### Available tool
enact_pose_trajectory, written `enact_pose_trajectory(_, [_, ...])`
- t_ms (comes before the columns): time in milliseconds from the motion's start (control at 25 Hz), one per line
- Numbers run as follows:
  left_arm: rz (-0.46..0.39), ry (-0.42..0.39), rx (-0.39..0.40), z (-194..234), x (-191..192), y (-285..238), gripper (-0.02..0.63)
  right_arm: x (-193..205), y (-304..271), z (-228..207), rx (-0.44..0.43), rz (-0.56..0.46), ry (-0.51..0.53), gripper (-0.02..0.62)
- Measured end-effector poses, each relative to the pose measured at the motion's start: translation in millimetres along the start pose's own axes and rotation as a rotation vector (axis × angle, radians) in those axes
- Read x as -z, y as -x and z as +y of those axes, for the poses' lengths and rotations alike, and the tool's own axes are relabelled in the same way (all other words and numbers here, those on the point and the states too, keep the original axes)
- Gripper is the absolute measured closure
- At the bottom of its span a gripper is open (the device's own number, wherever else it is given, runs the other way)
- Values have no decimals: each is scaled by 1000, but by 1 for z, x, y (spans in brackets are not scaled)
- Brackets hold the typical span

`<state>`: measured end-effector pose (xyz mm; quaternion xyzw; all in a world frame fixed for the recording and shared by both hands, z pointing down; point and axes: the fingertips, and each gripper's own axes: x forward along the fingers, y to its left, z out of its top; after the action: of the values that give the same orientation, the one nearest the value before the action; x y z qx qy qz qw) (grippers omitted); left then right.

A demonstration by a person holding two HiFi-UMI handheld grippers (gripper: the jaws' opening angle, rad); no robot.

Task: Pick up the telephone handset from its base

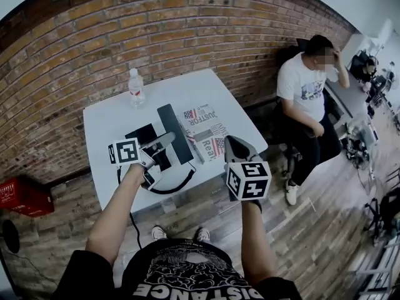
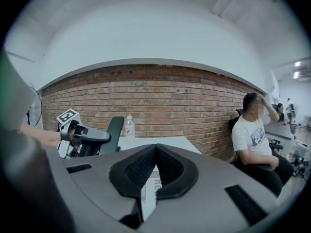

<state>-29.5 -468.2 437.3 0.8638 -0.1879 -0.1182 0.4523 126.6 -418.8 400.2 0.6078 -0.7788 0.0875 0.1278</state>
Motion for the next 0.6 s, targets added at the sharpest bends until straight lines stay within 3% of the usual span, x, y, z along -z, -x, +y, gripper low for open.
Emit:
enact_pose_trajectory(320, [32, -61, 83, -44, 5, -40, 534, -3, 26, -31, 87, -26, -11, 595])
enact_pose_trajectory(600, [41, -153, 108, -85, 13, -90, 534, -6, 48, -79, 139, -48, -33, 595])
